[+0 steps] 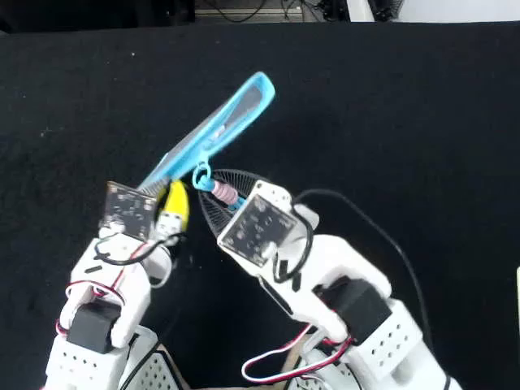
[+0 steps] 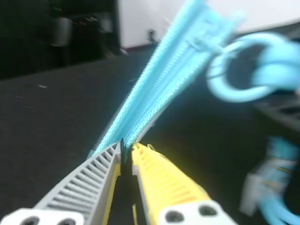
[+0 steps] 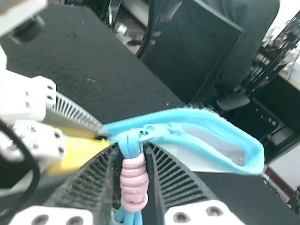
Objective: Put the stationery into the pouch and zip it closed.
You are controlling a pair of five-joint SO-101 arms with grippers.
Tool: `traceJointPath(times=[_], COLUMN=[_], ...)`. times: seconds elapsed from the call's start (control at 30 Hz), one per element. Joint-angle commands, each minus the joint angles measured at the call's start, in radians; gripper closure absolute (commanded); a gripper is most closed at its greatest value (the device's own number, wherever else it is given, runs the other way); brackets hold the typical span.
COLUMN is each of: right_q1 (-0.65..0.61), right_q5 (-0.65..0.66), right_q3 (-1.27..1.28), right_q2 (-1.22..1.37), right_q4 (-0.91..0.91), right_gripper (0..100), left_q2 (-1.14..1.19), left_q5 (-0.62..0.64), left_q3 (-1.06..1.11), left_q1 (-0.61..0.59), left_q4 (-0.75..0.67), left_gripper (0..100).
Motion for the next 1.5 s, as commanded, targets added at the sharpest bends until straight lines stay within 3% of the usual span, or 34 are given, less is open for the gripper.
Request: traceJointPath(times=[0.0, 0.3, 0.6, 0.77, 1.07, 1.33, 1.47], right_q1=[0.015, 0.015, 0.015, 0.048, 0.071, 0.224, 0.256], right_q5=[-0.002, -0.002, -0.002, -0.002, -0.003, -0.285, -0.344], right_q3=[0.085, 0.087, 0.091, 0.088, 0.104, 0.278, 0.349], right_q2=[-0.117, -0.189, -0.188, -0.196, -0.196, -0.196, -0.196], right_q4=[-0.092, -0.021, -0.021, -0.028, -0.069, -0.377, -0.503], right_gripper=[98.8, 98.8, 98.8, 98.8, 98.8, 98.8, 98.8], left_q2=[0.008, 0.008, 0.008, 0.008, 0.008, 0.008, 0.008], left_q5=[0.002, 0.002, 0.009, 0.002, 0.003, 0.009, 0.008], left_q3=[-0.091, -0.088, 0.018, 0.012, 0.021, 0.016, 0.019], left_q1=[0.068, 0.022, 0.027, 0.019, -0.042, -0.087, -0.085], left_q4=[0.084, 0.08, -0.057, -0.052, -0.055, -0.057, -0.058], left_gripper=[87, 87, 87, 98, 97, 97, 97])
